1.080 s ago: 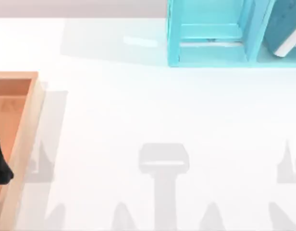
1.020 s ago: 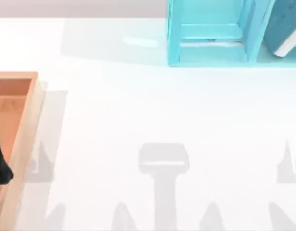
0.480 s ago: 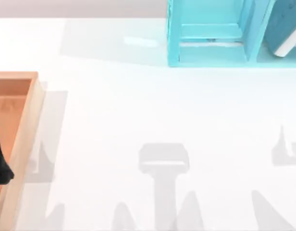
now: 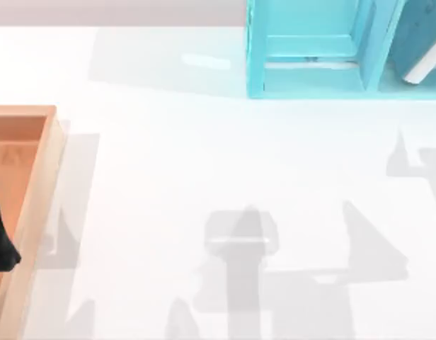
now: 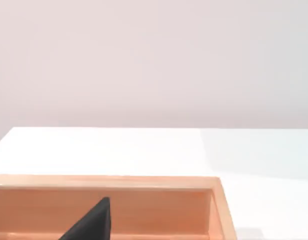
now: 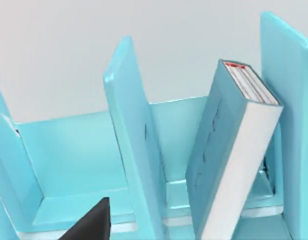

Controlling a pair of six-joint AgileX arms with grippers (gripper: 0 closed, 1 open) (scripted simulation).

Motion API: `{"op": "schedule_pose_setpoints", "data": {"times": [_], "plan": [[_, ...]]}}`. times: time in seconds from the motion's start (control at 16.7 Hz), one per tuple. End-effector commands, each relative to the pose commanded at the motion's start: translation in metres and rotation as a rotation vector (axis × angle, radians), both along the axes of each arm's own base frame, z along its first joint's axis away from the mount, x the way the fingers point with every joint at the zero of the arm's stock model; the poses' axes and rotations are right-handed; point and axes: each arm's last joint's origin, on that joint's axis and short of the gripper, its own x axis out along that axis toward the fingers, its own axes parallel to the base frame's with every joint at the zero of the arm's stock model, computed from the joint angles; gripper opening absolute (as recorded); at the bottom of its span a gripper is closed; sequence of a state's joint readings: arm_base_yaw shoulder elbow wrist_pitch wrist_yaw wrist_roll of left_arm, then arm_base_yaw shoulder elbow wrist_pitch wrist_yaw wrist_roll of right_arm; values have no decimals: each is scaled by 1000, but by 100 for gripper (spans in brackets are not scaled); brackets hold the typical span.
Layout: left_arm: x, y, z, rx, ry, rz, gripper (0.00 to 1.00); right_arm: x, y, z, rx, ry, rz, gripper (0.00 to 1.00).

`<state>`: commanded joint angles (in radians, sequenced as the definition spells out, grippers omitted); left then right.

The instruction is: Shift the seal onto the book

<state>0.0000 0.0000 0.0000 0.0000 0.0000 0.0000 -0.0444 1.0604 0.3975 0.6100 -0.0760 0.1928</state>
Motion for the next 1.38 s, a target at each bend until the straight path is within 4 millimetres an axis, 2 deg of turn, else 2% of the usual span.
{"op": "schedule_pose_setpoints", "data": {"times": [0.18, 0.36, 0.66, 0.78, 0.96, 1.38], "plan": [[0, 0, 0, 0, 0, 0, 100, 45, -5, -14, 54, 23, -1, 100], [0, 0, 0, 0, 0, 0, 100, 85, -11, -40, 103, 43, 2, 100], [0, 0, 0, 0, 0, 0, 100, 131, -19, -93, 172, 67, 2, 100], [0, 0, 0, 0, 0, 0, 100, 141, -22, -111, 190, 71, 1, 100], [0, 0, 0, 0, 0, 0, 100, 150, -24, -126, 206, 67, 3, 100], [0, 0, 0, 0, 0, 0, 100, 150, -22, -130, 208, 74, 7, 100]]}}
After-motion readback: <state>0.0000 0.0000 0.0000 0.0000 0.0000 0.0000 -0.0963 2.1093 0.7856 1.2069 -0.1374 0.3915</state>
